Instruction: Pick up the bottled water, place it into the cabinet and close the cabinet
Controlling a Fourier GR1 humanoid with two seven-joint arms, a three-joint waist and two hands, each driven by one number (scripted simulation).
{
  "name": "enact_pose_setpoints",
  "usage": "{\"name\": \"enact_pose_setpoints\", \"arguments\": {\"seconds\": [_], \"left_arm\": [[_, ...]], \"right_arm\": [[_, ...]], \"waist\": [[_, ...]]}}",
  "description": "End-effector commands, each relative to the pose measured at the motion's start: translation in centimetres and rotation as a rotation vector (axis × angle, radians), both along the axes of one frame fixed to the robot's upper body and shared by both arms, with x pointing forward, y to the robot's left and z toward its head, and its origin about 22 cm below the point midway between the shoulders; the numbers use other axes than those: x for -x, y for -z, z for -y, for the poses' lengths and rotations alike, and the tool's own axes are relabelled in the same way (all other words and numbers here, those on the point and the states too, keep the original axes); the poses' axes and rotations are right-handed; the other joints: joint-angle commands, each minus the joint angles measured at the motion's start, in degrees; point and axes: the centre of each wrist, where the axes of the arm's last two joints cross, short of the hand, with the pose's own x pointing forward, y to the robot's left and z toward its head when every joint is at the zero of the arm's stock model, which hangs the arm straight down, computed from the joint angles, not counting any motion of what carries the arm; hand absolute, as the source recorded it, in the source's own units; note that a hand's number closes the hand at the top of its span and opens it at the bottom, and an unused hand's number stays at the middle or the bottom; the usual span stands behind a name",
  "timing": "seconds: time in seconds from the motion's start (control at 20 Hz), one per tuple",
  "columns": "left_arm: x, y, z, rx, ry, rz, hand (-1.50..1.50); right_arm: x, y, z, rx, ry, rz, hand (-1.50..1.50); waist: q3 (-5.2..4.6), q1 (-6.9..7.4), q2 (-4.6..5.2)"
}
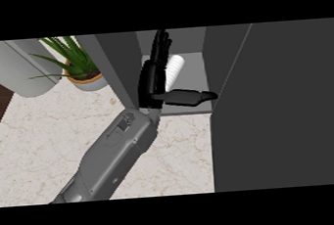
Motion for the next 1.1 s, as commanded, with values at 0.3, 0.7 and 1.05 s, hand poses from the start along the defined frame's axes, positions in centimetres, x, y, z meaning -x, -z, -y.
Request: {"name": "enact_pose_setpoints", "arguments": {"seconds": [0.3, 0.7, 1.05], "left_arm": [[8.3, 1.1, -2.3, 0.077, 0.044, -0.017, -1.50], [13.3, 2.1, -5.2, 0.106, 0.049, -0.051, -1.50], [16.3, 1.9, -7.6, 0.110, 0.002, -0.052, -1.50]], "right_arm": [[0.4, -3.2, -0.6, 0.079, -0.014, 0.062, -1.50], [-0.1, -4.0, -3.1, 0.121, -0.294, -0.047, 1.50], [-0.2, -5.1, -4.9, 0.133, -0.426, -0.090, 1.50]], "waist": [[0.03, -0.21, 0.02], [-0.04, -0.02, 0.08], [-0.09, -0.34, 0.20]]}}
